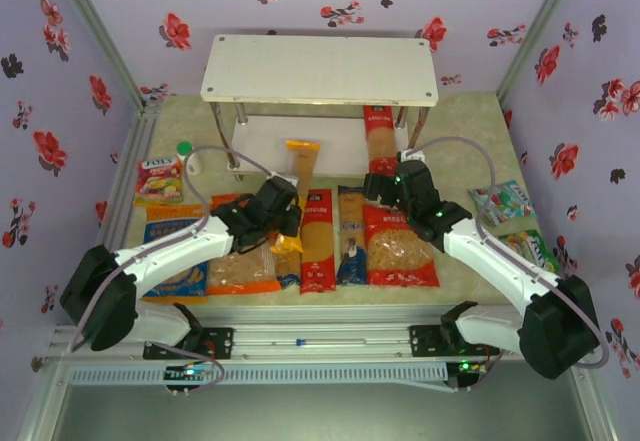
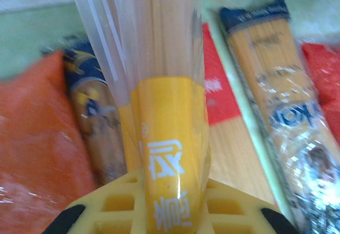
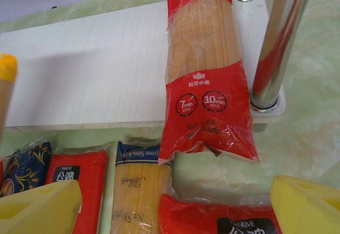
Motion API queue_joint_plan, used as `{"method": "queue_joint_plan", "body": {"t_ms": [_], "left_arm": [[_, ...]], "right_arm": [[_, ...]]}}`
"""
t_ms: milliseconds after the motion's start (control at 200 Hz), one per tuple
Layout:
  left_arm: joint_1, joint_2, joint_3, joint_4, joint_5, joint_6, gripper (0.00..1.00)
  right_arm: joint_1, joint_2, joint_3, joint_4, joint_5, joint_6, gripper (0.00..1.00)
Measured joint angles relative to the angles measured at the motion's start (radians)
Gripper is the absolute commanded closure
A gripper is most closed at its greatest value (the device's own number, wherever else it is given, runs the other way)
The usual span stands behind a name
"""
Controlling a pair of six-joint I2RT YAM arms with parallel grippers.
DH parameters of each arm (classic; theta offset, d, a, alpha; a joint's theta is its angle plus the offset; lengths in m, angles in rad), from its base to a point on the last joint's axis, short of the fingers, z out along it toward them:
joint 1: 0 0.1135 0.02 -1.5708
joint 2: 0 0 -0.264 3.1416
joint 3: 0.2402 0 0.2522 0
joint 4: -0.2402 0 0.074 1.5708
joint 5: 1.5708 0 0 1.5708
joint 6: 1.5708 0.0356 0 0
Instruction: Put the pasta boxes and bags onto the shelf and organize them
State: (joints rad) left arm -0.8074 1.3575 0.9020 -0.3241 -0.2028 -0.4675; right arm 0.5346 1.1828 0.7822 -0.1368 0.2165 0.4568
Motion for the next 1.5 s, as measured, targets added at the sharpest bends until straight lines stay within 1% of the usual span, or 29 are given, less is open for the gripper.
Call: {"method": "queue_joint_plan", "body": {"t_ms": [145, 270, 375, 530, 810, 1230, 1275, 1315, 1380, 1500], "left_arm": [[0.133, 0.013, 0.029, 0.003, -0.016, 0.085, 1.0], [0.24, 0.081, 0.081, 0.051, -0.032, 0.156, 1.0], [0.301, 0.155, 0.134, 0.087, -0.032, 0.204, 1.0], [0.354, 0.254, 0.205, 0.121, -0.016, 0.259, 1.0], [0.414, 0.332, 0.251, 0.148, 0.041, 0.31, 1.0], [0.428, 0.422, 0.371, 0.155, 0.052, 0.321, 1.0], [0.429, 0.438, 0.388, 0.154, 0.053, 0.321, 0.91], [0.429, 0.451, 0.401, 0.155, 0.054, 0.321, 0.87], [0.431, 0.469, 0.415, 0.156, 0.054, 0.321, 0.83], [0.435, 0.48, 0.42, 0.165, 0.054, 0.321, 0.8]], "right_arm": [[0.002, 0.039, 0.022, 0.004, -0.02, 0.0, 0.08], [0.013, 0.067, 0.039, 0.005, -0.031, 0.0, 0.08], [0.029, 0.082, 0.056, 0.005, -0.031, 0.0, 0.08], [0.045, 0.113, 0.085, 0.006, -0.031, 0.0, 0.08], [0.067, 0.19, 0.114, 0.006, -0.031, 0.0, 0.08], [0.075, 0.265, 0.158, 0.01, -0.037, 0.0, 0.08], [0.076, 0.267, 0.158, 0.009, -0.038, 0.0, 0.08], [0.077, 0.269, 0.158, 0.009, -0.038, 0.0, 0.08], [0.079, 0.269, 0.158, 0.009, -0.038, 0.0, 0.08], [0.08, 0.269, 0.158, 0.009, -0.038, 0.0, 0.08]]}}
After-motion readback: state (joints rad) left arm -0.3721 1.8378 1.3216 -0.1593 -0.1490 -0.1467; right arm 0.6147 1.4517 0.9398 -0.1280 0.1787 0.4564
